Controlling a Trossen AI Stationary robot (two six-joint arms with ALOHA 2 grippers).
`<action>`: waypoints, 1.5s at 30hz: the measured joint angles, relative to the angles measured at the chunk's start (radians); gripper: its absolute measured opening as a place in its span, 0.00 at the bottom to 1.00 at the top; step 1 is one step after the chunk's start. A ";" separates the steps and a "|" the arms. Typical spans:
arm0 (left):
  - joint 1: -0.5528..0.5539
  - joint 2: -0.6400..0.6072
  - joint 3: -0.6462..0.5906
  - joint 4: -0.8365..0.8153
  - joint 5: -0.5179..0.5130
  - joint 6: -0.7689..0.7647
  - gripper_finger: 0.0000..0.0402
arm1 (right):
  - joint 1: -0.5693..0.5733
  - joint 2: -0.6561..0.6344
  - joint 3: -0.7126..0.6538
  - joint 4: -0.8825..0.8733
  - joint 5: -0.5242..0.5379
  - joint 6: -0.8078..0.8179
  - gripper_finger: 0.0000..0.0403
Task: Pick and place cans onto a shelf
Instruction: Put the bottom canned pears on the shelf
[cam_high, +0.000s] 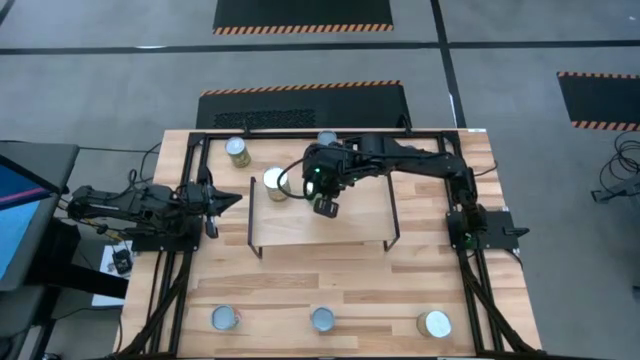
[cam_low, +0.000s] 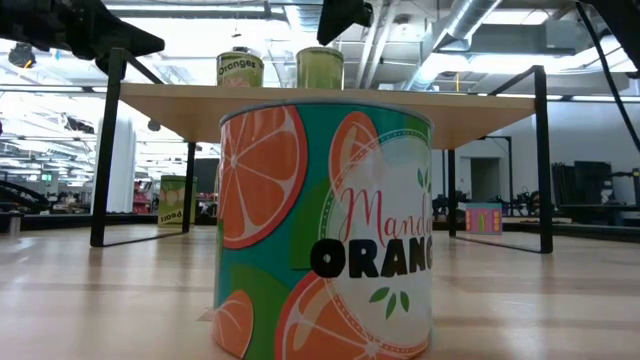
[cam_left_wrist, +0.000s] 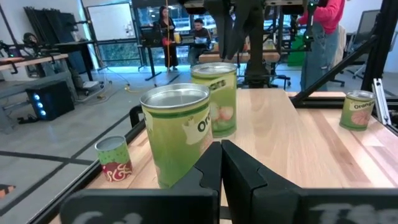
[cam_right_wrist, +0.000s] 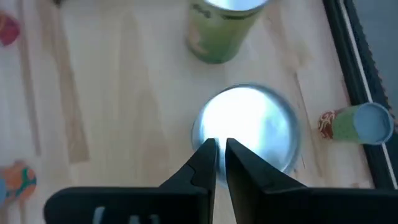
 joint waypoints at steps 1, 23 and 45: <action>0.000 0.000 0.000 -0.003 0.000 -0.002 0.00 | 0.006 -0.012 -0.005 -0.001 0.000 -0.016 0.14; 0.000 0.000 0.000 -0.031 -0.001 -0.027 0.00 | 0.179 -0.320 -0.805 0.560 0.159 0.126 0.01; 0.000 0.000 0.000 -0.029 -0.002 -0.040 0.00 | 0.070 -0.324 -0.871 0.660 0.181 0.015 0.01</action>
